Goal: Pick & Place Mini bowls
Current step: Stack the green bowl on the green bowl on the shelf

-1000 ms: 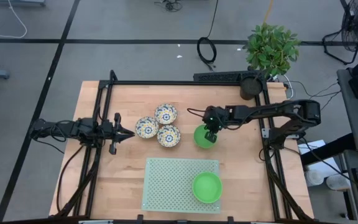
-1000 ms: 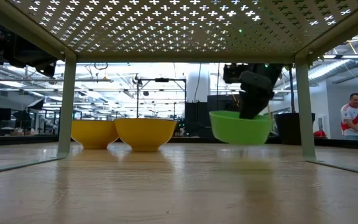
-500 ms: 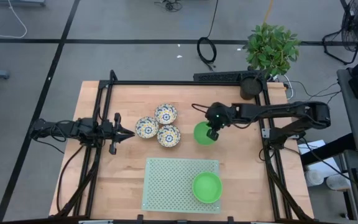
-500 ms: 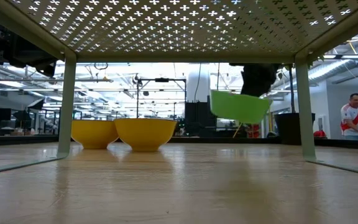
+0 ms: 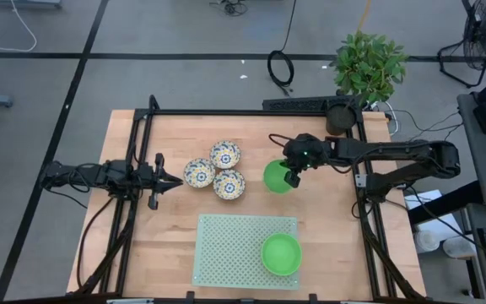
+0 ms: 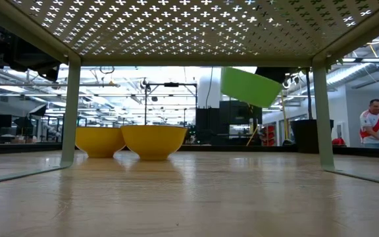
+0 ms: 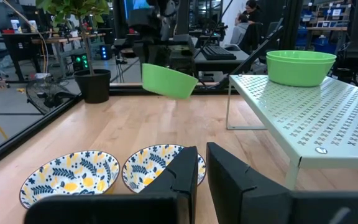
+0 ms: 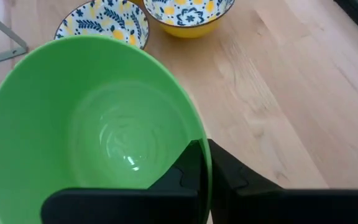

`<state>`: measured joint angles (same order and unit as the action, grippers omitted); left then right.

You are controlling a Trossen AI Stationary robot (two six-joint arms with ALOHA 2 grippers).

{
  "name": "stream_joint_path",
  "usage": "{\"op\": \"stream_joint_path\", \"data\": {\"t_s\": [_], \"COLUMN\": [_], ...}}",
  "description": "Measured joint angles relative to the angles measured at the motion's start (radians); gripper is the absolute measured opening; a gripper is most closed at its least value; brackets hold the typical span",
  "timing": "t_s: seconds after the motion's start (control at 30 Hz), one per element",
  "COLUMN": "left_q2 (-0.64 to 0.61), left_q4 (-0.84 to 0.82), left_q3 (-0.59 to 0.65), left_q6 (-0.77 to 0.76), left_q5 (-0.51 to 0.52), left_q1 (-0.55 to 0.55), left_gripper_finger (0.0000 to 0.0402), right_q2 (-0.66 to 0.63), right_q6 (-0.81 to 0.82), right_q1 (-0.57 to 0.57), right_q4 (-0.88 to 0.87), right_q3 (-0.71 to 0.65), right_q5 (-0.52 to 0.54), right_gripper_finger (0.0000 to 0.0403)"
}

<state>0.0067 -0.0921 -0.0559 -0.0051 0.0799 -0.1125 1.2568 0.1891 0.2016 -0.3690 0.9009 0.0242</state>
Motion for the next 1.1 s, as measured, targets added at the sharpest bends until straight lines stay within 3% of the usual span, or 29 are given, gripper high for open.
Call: {"op": "stream_joint_path", "data": {"t_s": [0.47, 0.97, 1.1], "left_q2": [0.0, 0.0, 0.0], "left_q4": [0.0, 0.0, 0.0], "left_q3": [0.0, 0.0, 0.0], "left_q6": [0.0, 0.0, 0.0], "left_q5": [0.0, 0.0, 0.0], "left_q1": [0.0, 0.0, 0.0], "left_gripper_finger": [0.0037, 0.0037, 0.0037], "right_q2": [-0.111, -0.168, -0.168], "right_q6": [0.008, 0.008, 0.003], "right_q1": [0.0, -0.005, -0.028], "right_q4": [0.034, 0.241, 0.277], "right_q3": [0.0, 0.0, 0.0], "right_q5": [-0.015, -0.323, -0.344], "right_gripper_finger": [0.0001, 0.0002, 0.0002]}}
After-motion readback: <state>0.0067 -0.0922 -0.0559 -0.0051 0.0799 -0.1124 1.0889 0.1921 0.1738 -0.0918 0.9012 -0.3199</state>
